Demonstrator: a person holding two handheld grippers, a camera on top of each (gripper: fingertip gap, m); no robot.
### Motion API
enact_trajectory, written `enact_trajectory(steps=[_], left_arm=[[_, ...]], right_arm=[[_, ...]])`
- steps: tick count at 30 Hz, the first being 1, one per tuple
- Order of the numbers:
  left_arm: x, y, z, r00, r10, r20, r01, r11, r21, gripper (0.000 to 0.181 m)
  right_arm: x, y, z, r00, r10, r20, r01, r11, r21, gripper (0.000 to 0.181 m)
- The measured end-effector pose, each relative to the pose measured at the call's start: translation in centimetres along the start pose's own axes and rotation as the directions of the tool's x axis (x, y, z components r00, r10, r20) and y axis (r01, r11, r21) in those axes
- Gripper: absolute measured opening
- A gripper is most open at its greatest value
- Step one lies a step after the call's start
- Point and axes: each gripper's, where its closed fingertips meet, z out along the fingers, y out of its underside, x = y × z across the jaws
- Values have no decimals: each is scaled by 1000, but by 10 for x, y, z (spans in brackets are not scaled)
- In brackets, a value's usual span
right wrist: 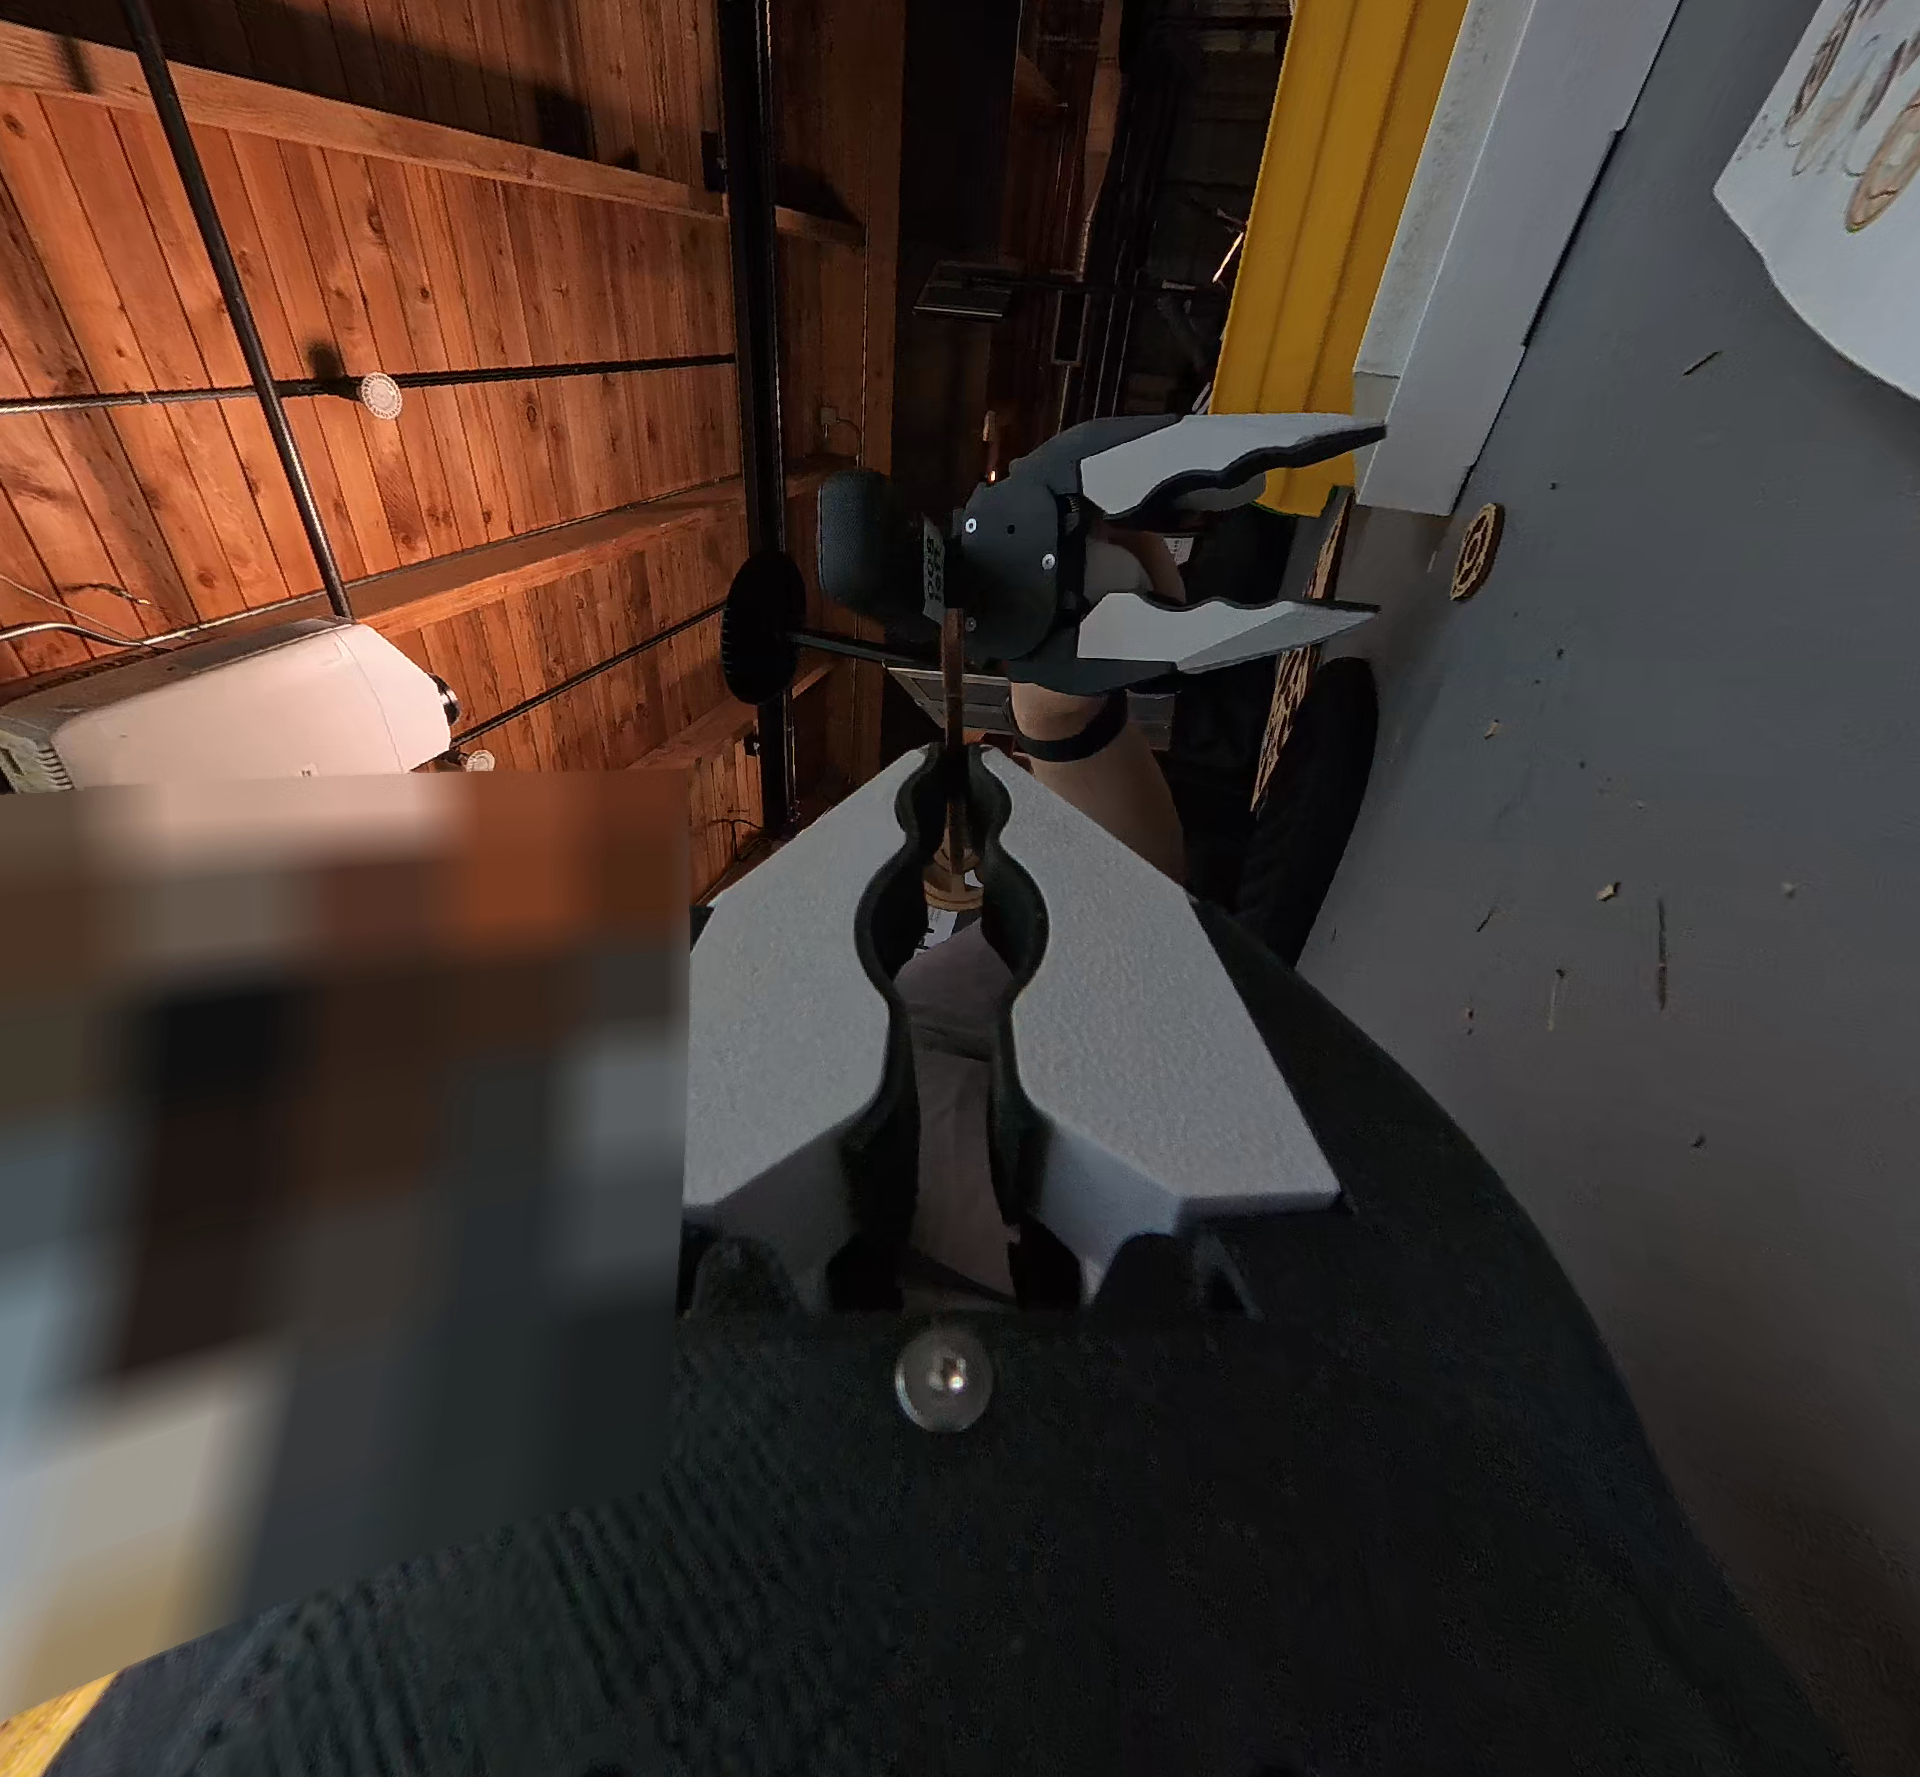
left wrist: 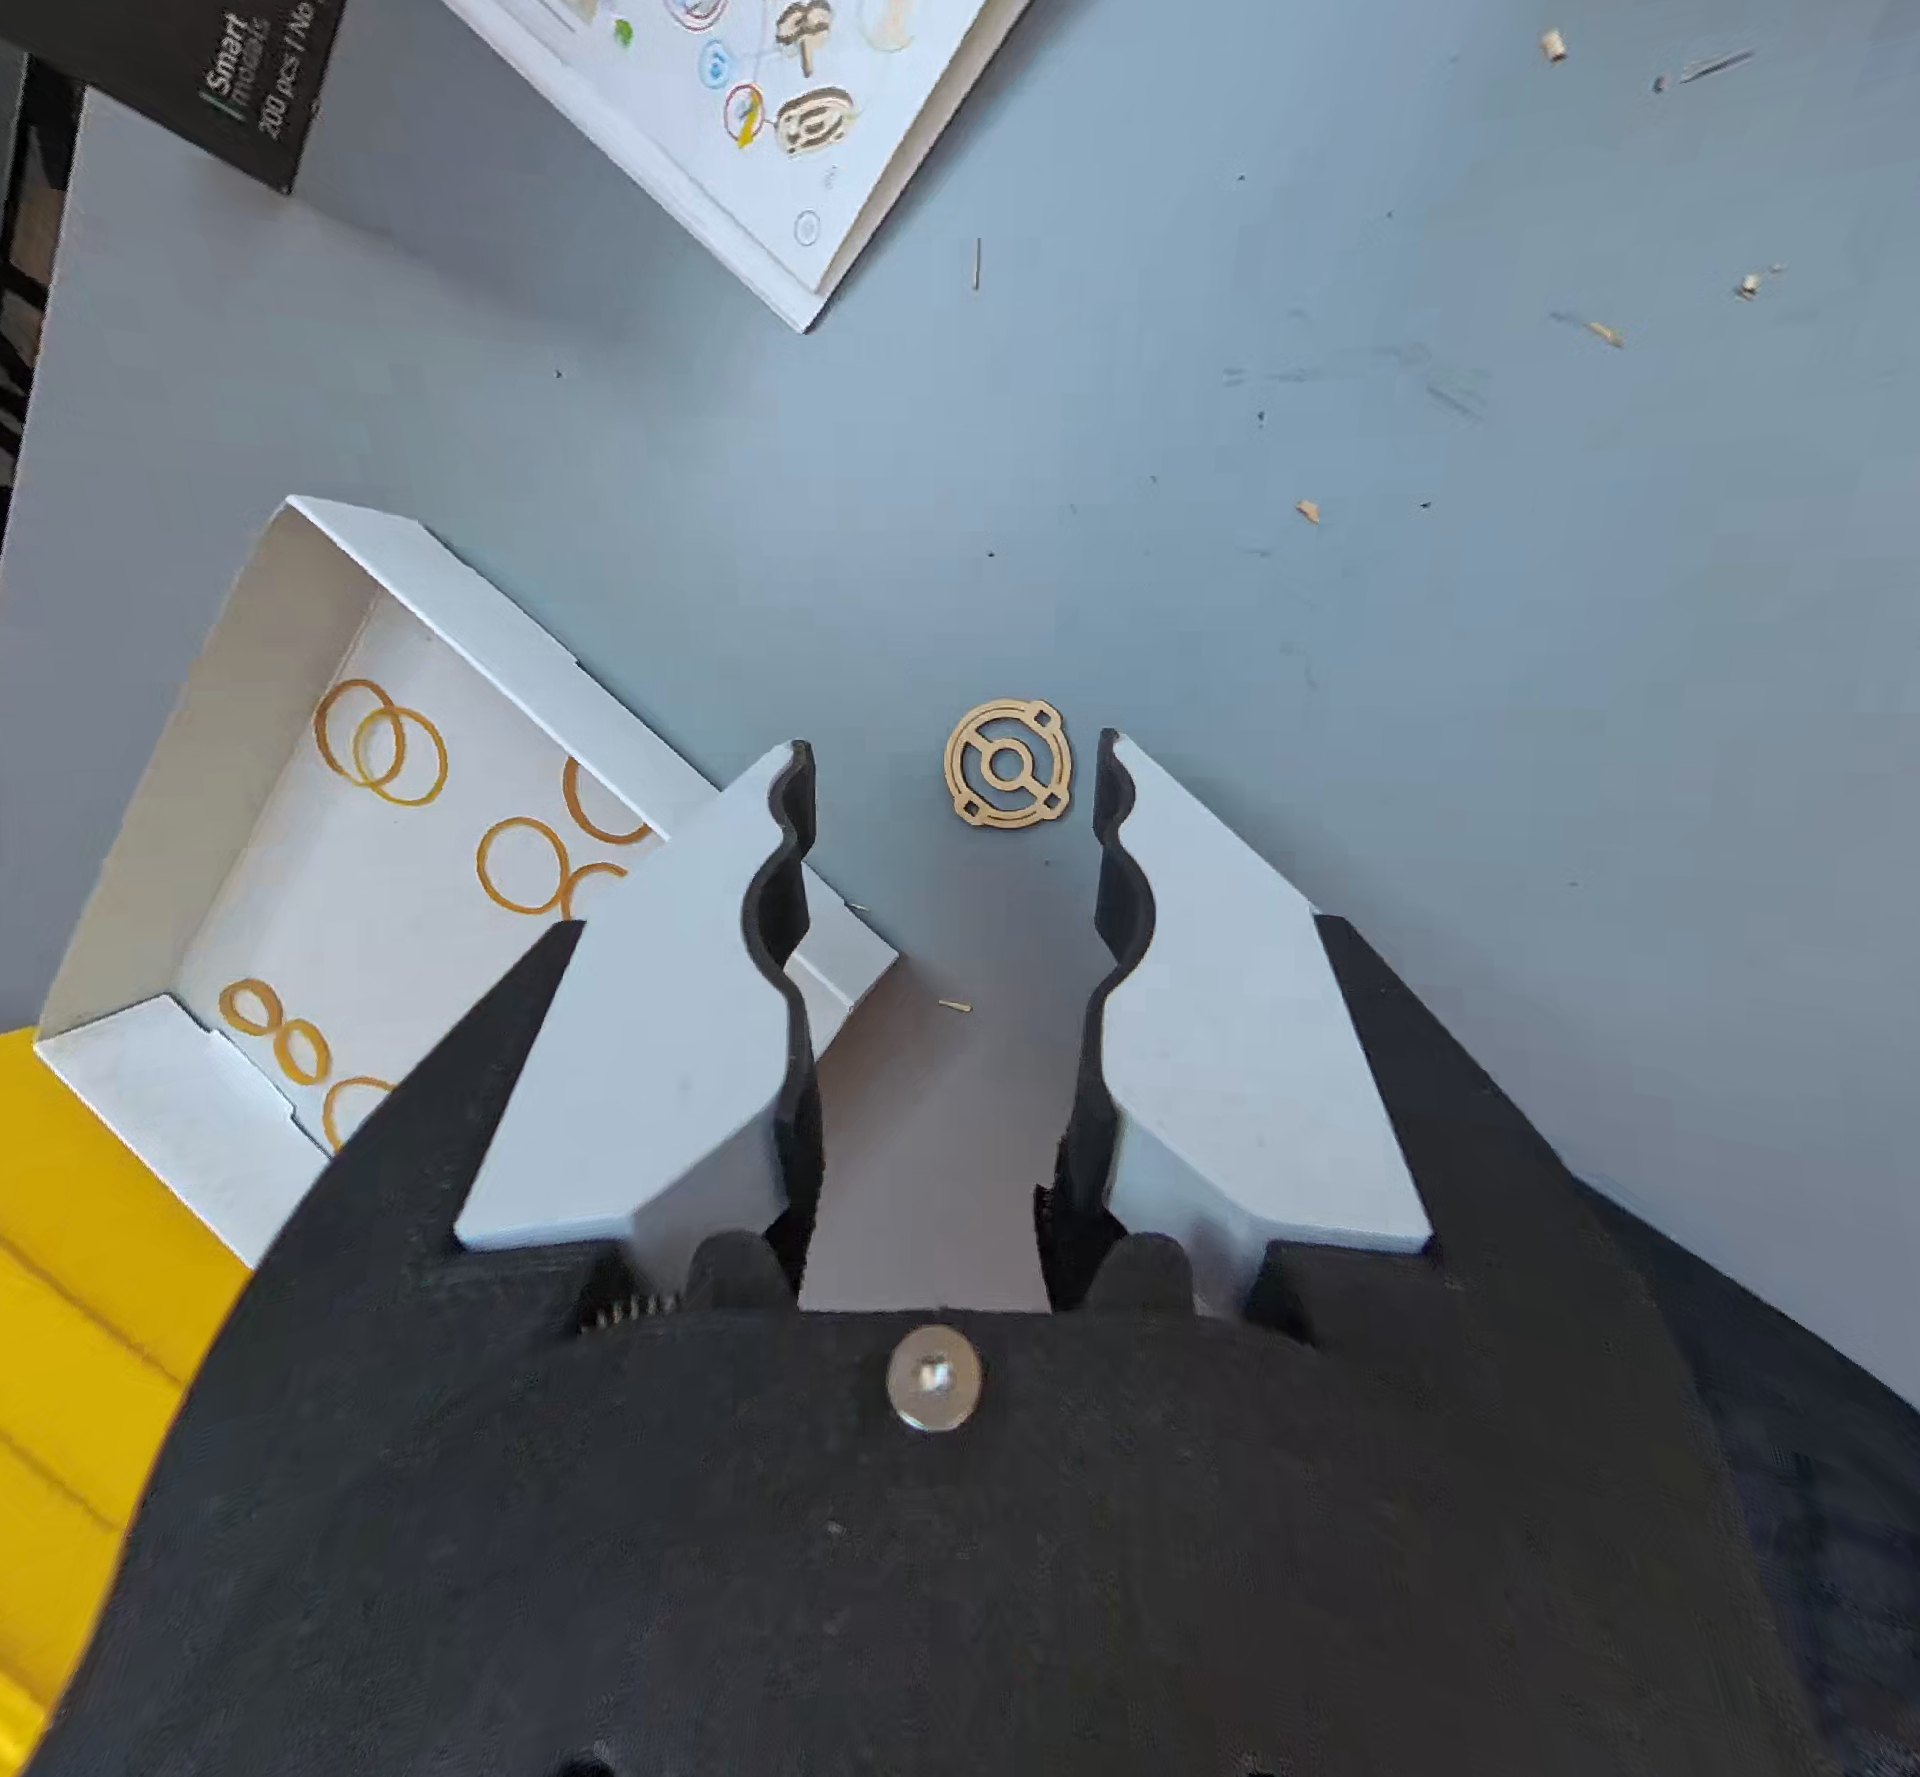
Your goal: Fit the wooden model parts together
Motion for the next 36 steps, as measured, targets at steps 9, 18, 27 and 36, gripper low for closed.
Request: enact_trajectory(steps=[9,18,27,36], left_arm=[[1,13,20,991,-92,-94,81,990,-113,55],[14,18,22,981,-2,-196,-37,980,-195,27],[46,12,15,745,594,-305,-634,772,-47,27],[46,1,10,886,337,-317,-386,917,-103,75]], right_arm=[[0,2,1,1000,-1,-7,1,1000,-13,1],[4,4,2,999,44,3,-44,999,-17,1],[3,10,6,997,72,27,-71,997,-41,1],[7,15,9,997,77,10,-76,995,-59,1]])
